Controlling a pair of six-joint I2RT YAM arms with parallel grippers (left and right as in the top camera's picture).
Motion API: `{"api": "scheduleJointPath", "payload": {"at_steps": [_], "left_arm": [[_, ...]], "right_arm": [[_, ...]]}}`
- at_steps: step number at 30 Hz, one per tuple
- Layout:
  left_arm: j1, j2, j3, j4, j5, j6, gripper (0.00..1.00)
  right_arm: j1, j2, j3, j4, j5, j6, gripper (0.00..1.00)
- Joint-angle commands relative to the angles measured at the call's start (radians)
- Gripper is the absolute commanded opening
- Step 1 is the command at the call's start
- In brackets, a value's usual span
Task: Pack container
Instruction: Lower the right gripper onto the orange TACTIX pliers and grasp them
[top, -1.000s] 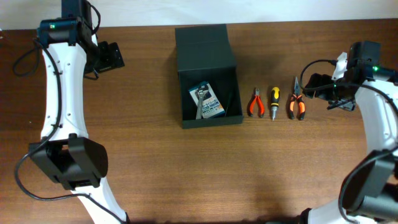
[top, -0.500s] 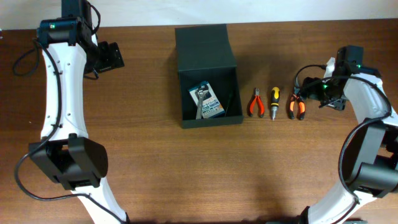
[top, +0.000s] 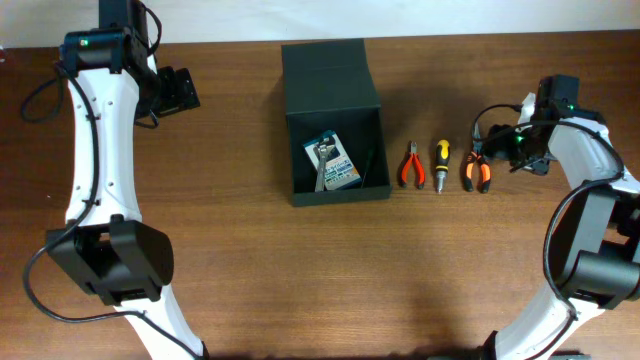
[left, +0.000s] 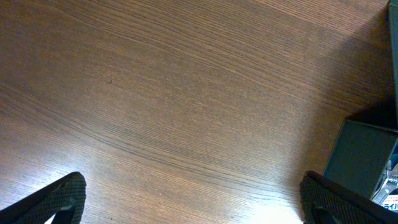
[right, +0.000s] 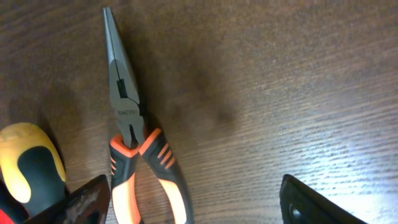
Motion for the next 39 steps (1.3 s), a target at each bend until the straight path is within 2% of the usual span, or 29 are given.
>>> {"api": "scheduleJointPath", "payload": {"at_steps": [1,24,32,39], "left_arm": [[0.002,0.000,0.016,0.002,-0.015,0.012,0.99],[0.002,0.000,0.016,0.002,-0.014,0.012,0.99],[0.002,0.000,0.016,0.002,-0.015,0.012,0.99],[0.002,0.000,0.016,0.002,-0.015,0.012,0.99]], "right_arm": [[0.000,0.013,0.009,0.019,0.011,-0.003,0.78],[0.013,0.115,0.006,0.024,0.031,-0.003,0.79],[0.013,0.164,0.004,0.000,0.032,-0.003,0.70],[0.013,0.165,0.004,-0.036,0.034,-0.004,0.70]]}}
